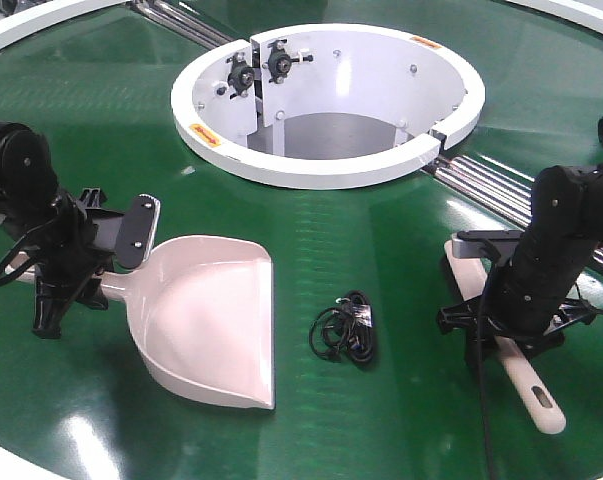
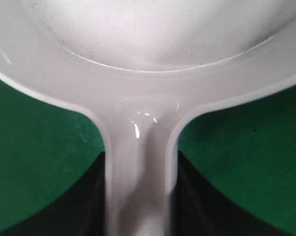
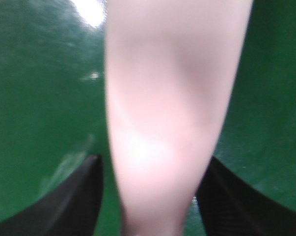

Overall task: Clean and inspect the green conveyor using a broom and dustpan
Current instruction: 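Sweep the black cable into the dustpan with the held brush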

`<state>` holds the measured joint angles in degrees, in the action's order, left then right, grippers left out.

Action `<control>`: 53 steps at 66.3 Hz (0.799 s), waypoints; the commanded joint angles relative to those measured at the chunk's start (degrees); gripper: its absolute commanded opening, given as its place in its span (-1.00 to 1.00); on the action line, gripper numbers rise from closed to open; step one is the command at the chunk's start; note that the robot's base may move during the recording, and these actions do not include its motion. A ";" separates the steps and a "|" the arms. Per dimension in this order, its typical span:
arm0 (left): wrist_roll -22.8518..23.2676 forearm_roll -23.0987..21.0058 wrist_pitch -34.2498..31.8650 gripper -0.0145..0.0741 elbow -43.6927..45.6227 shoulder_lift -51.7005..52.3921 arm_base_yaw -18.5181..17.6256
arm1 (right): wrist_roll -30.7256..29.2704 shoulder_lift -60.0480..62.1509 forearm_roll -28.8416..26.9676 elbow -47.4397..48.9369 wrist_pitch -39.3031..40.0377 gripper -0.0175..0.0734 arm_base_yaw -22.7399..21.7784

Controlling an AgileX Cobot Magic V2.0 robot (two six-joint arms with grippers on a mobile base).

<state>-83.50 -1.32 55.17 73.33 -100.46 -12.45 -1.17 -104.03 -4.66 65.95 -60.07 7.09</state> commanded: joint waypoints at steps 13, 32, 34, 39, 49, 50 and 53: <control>-0.87 -0.82 1.13 -0.69 1.27 2.12 -0.54 | 1.17 2.15 4.22 1.51 -0.21 -0.34 0.11; -0.87 -0.82 1.13 -0.69 1.27 2.12 -0.54 | 1.99 4.14 4.26 1.51 1.37 -0.64 0.11; -0.87 -0.82 1.13 -0.69 1.27 2.12 -0.54 | 2.28 4.68 4.26 1.45 1.51 -0.64 0.11; -0.87 -0.82 1.13 -0.69 1.27 2.12 -0.54 | 3.50 6.81 4.26 1.39 1.78 -0.63 0.11; -0.87 -0.82 1.13 -0.69 1.27 2.12 -0.54 | 5.73 11.24 3.63 1.26 0.55 -0.63 0.11; -0.87 -0.82 1.13 -0.69 1.27 2.12 -0.54 | 5.87 11.44 3.64 1.17 0.43 -0.63 0.18; -0.87 -0.82 1.13 -0.69 1.27 2.12 -0.54 | 6.81 12.55 3.75 0.78 -0.45 -0.63 0.75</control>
<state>-83.50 -1.32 55.17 73.33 -100.46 -12.45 4.03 -96.06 -0.97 66.01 -59.55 7.13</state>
